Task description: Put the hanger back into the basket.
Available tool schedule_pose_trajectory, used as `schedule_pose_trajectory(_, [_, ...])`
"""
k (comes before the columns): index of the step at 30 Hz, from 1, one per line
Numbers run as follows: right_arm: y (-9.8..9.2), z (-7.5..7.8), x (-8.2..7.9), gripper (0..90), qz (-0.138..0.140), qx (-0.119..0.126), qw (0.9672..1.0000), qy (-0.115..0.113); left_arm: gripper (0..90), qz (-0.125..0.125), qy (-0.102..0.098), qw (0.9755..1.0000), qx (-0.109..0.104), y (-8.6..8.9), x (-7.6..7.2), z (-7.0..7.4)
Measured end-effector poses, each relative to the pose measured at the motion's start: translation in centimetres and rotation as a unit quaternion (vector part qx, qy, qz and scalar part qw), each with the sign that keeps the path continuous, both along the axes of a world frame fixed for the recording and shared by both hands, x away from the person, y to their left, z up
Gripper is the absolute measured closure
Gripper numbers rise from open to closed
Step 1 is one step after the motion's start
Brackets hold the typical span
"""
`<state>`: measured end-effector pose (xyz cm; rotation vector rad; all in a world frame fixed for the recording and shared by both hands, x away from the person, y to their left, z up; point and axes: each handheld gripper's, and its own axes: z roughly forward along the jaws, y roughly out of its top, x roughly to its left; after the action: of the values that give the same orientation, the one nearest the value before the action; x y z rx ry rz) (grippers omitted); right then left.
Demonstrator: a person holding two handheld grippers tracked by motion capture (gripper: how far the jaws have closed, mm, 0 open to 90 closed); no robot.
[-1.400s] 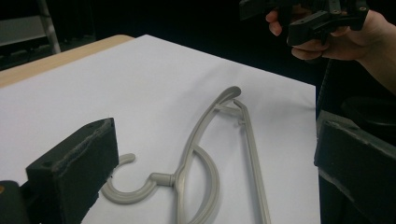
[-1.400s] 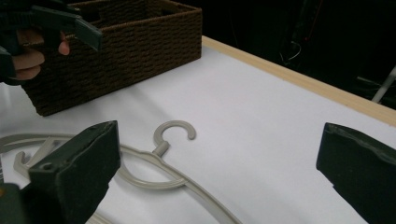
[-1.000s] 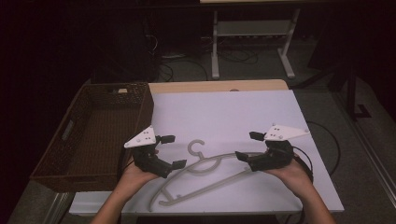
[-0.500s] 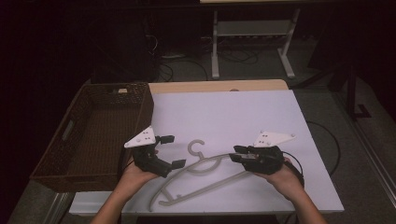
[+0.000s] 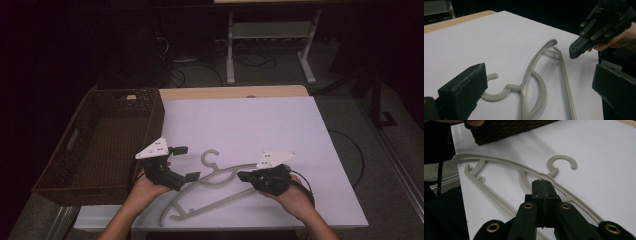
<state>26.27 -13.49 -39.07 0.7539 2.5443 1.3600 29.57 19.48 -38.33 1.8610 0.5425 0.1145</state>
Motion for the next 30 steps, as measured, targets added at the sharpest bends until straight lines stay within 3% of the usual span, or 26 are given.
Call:
schedule_pose_trajectory(8, [1.8, -2.1, -0.5, 88.9, 0.018, -0.025, 0.9994, 0.013, 0.0, 0.001, 0.001, 1.0, 0.001, 0.0, 0.0, -0.1])
schedule_pose_trajectory(27, [3.4, -3.8, -0.9, 89.2, 0.052, -0.063, 0.9957, 0.043, 0.0, 0.0, 0.003, 1.0, -0.001, 0.0, 0.0, -0.2])
schedule_pose_trajectory(30, [3.5, -4.1, -0.8, 89.2, 0.061, -0.077, 0.9945, 0.037, 0.0, 0.0, 0.004, 1.0, 0.001, 0.0, 0.0, -0.2])
